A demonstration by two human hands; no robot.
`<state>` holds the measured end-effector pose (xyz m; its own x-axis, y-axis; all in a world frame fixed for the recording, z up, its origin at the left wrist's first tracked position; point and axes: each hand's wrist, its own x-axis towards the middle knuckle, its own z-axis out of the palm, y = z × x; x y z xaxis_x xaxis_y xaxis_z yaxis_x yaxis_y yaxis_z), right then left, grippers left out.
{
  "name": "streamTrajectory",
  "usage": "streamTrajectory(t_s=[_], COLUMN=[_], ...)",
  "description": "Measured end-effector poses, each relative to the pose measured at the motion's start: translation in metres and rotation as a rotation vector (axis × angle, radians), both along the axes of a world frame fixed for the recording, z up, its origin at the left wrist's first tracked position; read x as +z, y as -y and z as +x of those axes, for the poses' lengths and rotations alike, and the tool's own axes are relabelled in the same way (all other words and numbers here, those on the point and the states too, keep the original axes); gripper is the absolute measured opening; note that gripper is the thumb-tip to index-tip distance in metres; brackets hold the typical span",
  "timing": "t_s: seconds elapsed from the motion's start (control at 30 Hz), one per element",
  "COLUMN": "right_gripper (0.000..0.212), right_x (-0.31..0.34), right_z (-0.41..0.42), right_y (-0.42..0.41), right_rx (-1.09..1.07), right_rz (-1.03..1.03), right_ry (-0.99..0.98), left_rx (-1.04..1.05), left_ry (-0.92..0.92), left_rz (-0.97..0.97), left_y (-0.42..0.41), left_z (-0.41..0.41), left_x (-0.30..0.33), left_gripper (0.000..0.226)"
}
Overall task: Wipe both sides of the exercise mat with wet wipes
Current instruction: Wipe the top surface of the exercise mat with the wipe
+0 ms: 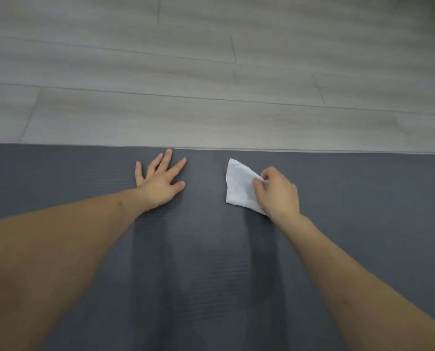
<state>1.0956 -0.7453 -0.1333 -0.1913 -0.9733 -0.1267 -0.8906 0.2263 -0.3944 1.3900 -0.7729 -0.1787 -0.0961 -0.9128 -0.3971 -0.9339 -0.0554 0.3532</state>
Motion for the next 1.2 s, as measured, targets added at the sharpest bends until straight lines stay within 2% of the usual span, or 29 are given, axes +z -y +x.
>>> streamTrajectory(t_s=[0.1, 0.17, 0.23, 0.3, 0.37, 0.57, 0.6, 0.7, 0.8, 0.97, 1.2], right_gripper=[0.013, 0.014, 0.014, 0.015, 0.015, 0.01, 0.012, 0.036, 0.056, 0.086, 0.087], right_x=[0.036, 0.056, 0.066, 0.06, 0.041, -0.008, -0.011, -0.019, -0.029, -0.038, -0.031], right_z=[0.018, 0.027, 0.032, 0.031, 0.025, -0.008, -0.011, -0.005, 0.019, 0.04, 0.003], right_y=[-0.021, -0.036, -0.043, -0.036, -0.022, 0.009, 0.012, 0.012, 0.002, -0.002, 0.019], right_rx=[0.17, 0.232, 0.184, 0.104, 0.027, -0.006, 0.0, 0.026, 0.084, 0.028, -0.168], right_rz=[-0.043, -0.058, -0.04, -0.036, -0.045, -0.05, -0.086, -0.273, -0.382, -0.392, -0.267], right_ry=[0.242, 0.474, 0.72, 0.78, 0.66, 0.071, -0.032, -0.271, -0.344, -0.384, -0.365], left_rx=[-0.021, -0.03, -0.038, -0.044, -0.046, -0.051, -0.052, -0.055, -0.057, -0.067, -0.081], left_ry=[0.022, 0.029, 0.039, 0.045, 0.043, 0.074, 0.079, 0.094, 0.107, 0.127, 0.136], left_rz=[-0.012, -0.017, -0.019, -0.014, -0.012, -0.033, -0.038, -0.047, -0.053, -0.077, -0.1], left_y=[0.0, -0.001, -0.001, -0.001, -0.001, -0.002, -0.001, -0.001, -0.002, -0.003, -0.004], left_z=[-0.001, -0.002, -0.001, -0.001, -0.001, -0.003, -0.003, -0.003, -0.004, -0.004, -0.003], left_x=[-0.003, -0.005, -0.005, -0.004, -0.004, -0.006, -0.006, -0.006, -0.007, -0.009, -0.012], left_gripper=[0.065, 0.065, 0.065, 0.065, 0.065, 0.064, 0.064, 0.063, 0.063, 0.062, 0.061])
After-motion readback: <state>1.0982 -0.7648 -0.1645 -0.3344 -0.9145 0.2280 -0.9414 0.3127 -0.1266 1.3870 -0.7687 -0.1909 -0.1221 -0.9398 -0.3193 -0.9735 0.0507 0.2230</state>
